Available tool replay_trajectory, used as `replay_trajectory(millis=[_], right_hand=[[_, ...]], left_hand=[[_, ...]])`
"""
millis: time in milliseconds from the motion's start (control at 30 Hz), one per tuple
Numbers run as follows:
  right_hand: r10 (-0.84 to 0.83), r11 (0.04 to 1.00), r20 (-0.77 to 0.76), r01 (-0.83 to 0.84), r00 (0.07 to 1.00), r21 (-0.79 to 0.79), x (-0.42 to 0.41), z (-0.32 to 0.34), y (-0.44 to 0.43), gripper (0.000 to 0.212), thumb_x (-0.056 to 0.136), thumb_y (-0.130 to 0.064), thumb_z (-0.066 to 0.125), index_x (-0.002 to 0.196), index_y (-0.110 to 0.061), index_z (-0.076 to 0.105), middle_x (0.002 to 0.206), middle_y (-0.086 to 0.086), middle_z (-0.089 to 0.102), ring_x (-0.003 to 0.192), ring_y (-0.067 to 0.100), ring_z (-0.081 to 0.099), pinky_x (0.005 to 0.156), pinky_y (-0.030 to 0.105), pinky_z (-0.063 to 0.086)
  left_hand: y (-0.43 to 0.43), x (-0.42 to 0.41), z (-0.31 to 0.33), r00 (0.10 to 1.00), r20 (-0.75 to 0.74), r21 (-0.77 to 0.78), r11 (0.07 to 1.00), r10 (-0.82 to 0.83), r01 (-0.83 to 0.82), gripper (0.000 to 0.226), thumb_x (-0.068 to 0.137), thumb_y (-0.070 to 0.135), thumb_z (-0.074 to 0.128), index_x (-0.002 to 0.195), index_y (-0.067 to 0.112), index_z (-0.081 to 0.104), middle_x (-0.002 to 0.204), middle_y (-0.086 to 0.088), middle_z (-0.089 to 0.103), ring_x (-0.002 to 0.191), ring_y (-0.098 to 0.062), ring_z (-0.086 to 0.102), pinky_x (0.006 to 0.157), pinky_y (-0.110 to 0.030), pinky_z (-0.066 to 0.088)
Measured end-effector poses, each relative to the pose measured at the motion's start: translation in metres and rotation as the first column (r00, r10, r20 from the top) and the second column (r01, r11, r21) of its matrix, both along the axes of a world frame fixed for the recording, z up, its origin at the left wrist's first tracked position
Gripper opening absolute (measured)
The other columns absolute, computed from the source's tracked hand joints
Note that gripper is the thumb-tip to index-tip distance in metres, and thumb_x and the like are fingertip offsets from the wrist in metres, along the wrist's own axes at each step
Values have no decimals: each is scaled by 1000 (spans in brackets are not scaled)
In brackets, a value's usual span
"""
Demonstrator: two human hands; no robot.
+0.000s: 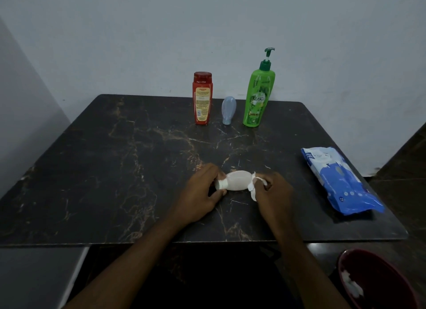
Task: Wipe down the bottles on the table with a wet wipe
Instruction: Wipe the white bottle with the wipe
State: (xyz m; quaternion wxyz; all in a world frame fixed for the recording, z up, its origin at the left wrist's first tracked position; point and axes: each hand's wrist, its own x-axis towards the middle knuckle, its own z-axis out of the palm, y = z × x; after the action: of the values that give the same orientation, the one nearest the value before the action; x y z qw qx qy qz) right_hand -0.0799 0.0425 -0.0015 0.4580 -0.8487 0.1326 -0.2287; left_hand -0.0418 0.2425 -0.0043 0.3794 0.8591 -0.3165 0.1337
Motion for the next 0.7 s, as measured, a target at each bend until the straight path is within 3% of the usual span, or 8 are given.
replay_trajectory(millis=[100, 167, 267, 400, 433, 500, 633, 700], right_hand=[[34, 997, 17, -33, 999, -69, 2, -3, 1, 13, 88, -13, 65, 90, -24, 71, 95, -3, 67, 85, 8, 61, 77, 12, 42], [167, 969, 54, -154, 984, -192, -2, -2, 6, 15, 89, -10, 66, 101, -17, 71, 99, -5, 62, 88, 0, 54, 81, 3, 36], [259, 933, 130, -214, 957, -289, -5, -2, 10, 17, 86, -4, 68, 101, -13, 71, 96, -3, 61, 86, -3, 50, 80, -1, 32], [20, 1000, -4, -20, 1000, 5, 3, -4, -2, 9, 91, -15, 65, 95, -21, 69, 95, -4, 64, 86, 9, 62, 68, 3, 37], [3, 1000, -7, -3, 1000, 7, 4, -5, -3, 9, 91, -15, 65, 95, -23, 69, 95, -4, 64, 87, 9, 63, 68, 1, 37], [51, 995, 28, -49, 998, -86, 2, -2, 3, 12, 90, -12, 66, 98, -19, 70, 96, -6, 61, 86, 5, 59, 74, 0, 36], [339, 895, 163, -265, 927, -359, -8, -1, 14, 19, 87, -3, 67, 103, -12, 73, 97, -5, 61, 89, 0, 54, 84, 0, 34], [273, 929, 168, -215, 947, -301, -6, -2, 10, 15, 86, -4, 69, 99, -12, 73, 92, -5, 61, 85, 0, 54, 80, 0, 33]], left_hand=[[-1, 0, 2, 1000, 11, 4, 1000, -14, 14, 27, 82, 10, 77, 104, 15, 61, 110, 4, 60, 98, -17, 60, 83, -43, 52], [-2, -1, 4, 1000, 14, 6, 1000, -18, 18, 28, 81, 7, 77, 103, 15, 60, 111, 4, 60, 100, -16, 60, 85, -42, 51], [-2, -2, 4, 1000, 15, 3, 1000, -27, 26, 30, 81, 5, 77, 104, 16, 60, 112, 5, 59, 102, -14, 60, 85, -40, 52], [-1, -1, 4, 1000, 6, -5, 1000, -26, 26, 32, 81, 6, 78, 106, 19, 60, 113, 6, 59, 103, -12, 60, 86, -38, 52], [-2, -1, 4, 1000, 5, -2, 1000, -23, 23, 33, 82, 7, 78, 106, 19, 61, 114, 6, 59, 102, -12, 60, 86, -37, 52], [-2, -1, 4, 1000, 5, 7, 1000, -17, 17, 32, 82, 6, 78, 107, 18, 61, 114, 6, 58, 102, -11, 59, 86, -35, 51], [-3, -2, 3, 1000, 18, 16, 1000, -24, 24, 31, 81, 6, 78, 106, 15, 61, 114, 5, 57, 103, -12, 59, 87, -35, 51], [-3, -3, 3, 999, 21, 10, 999, -31, 30, 31, 82, 7, 77, 107, 15, 62, 114, 5, 58, 104, -12, 59, 87, -35, 51]])
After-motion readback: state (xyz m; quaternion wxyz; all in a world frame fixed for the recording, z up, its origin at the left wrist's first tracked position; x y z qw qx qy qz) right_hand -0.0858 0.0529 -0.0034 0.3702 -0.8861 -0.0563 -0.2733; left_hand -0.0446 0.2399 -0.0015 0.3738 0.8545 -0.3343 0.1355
